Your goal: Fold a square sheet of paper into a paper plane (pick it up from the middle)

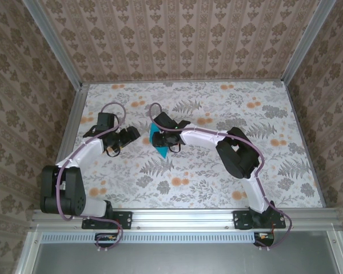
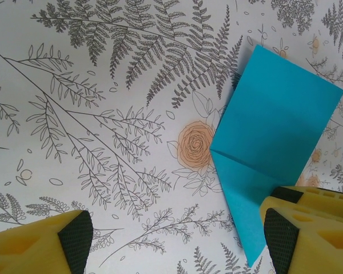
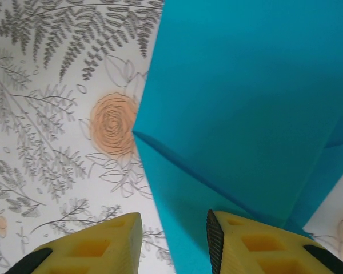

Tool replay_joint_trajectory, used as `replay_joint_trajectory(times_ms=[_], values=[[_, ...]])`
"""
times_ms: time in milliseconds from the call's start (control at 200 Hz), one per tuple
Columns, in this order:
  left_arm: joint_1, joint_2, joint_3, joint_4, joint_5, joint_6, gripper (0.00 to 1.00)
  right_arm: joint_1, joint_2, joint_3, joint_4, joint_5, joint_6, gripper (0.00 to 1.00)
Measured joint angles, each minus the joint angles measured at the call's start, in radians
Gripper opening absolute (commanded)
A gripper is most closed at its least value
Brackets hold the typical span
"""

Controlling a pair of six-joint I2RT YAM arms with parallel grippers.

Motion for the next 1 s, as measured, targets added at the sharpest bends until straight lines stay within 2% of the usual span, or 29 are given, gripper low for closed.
replay_joint_trajectory(times_ms=[260, 525, 780, 1000], values=[[0.0, 0.0, -0.001, 0.007, 0.033, -0.003, 0.82, -0.028, 0.002, -0.072, 0.008, -0.019, -0.034, 0.37], [-0.018, 0.004, -0.006, 0.019, 0.077, -0.003, 0.82, -0.069, -0.073, -0.205, 0.076, -0.141, -0.135, 0.37], [-0.146, 0.041, -0.056, 0.08, 0.124, -0.047, 0.81, -0.184, -0.242, -0.468, 0.121, -0.348, -0.25, 0.38], [-0.27, 0.079, -0.077, 0.155, 0.128, -0.129, 0.8, -0.235, -0.291, -0.529, 0.183, -0.428, -0.204, 0.36]])
